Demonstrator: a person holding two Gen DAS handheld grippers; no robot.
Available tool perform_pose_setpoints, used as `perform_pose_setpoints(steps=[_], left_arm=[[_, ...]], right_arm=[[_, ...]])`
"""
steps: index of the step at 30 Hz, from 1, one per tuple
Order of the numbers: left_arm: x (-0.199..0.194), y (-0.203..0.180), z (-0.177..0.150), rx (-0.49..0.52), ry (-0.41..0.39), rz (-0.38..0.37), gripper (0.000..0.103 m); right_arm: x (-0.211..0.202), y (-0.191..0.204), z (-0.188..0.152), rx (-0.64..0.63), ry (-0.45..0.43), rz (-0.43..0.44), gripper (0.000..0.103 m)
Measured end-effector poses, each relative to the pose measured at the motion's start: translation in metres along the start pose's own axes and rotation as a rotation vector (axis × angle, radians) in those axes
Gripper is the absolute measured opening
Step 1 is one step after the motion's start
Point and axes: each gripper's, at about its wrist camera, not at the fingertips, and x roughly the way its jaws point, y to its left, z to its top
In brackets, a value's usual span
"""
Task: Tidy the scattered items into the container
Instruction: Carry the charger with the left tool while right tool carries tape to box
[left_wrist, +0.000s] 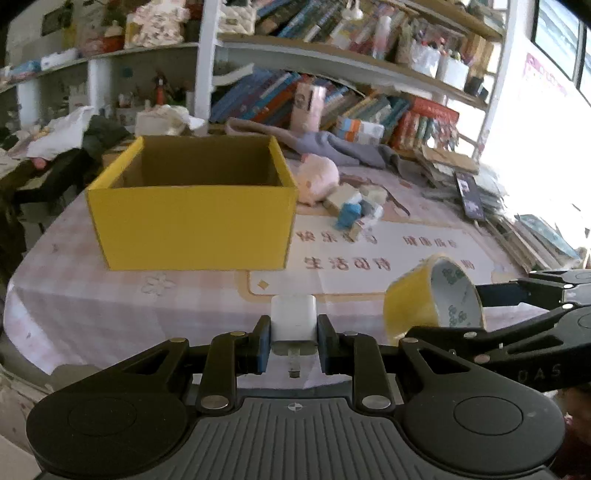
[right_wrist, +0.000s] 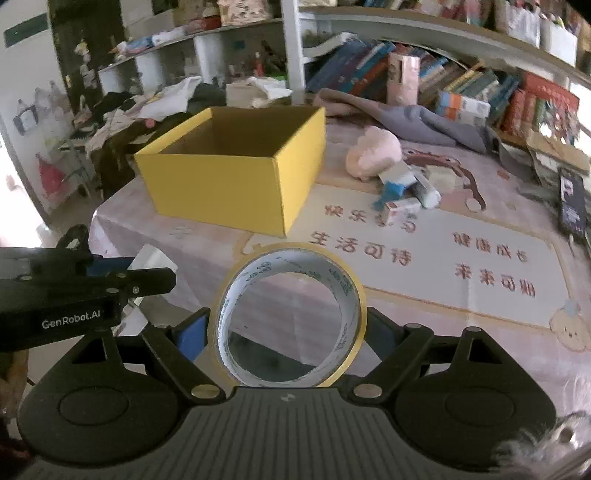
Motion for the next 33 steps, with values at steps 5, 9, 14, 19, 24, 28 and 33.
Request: perform_pose_setpoints(steps=[5,9,14,19,24,28,33], left_arm=[[-0.001,0.012,0.004,-0.058,-0.027,0.029,0.024],[-0.002,0.014,0.008,-0.063,-0.038,0.045,0.024],[-0.001,0.016,0.008,-0.067,-0.033,0.059,0.024],[0.000,0.018,0.009,-0.071,-0.027,0.067,0.024],[-0.001,0.022,0.007,-0.069,-0.023,0.070,0.024],[-0.003,0.028,0.006,-0.072,-0.017,0.073,0.024],[-0.005,0.037,0.002,-0.072,0.000,0.075,0.024]], right_arm=[[0.007,0.010,0.007,-0.074,0.006,0.032,0.085],[0.011,0.011,0.014,-0.092,0.000,0.049,0.085],[0.014,0.013,0.020,-0.107,-0.002,0.067,0.085],[0.017,0.014,0.021,-0.107,0.000,0.076,0.085],[0.019,0.018,0.022,-0.107,0.004,0.081,0.085],[0.021,0.025,0.023,-0.112,0.008,0.088,0.085],[0.025,0.036,0.023,-0.115,0.020,0.100,0.085]])
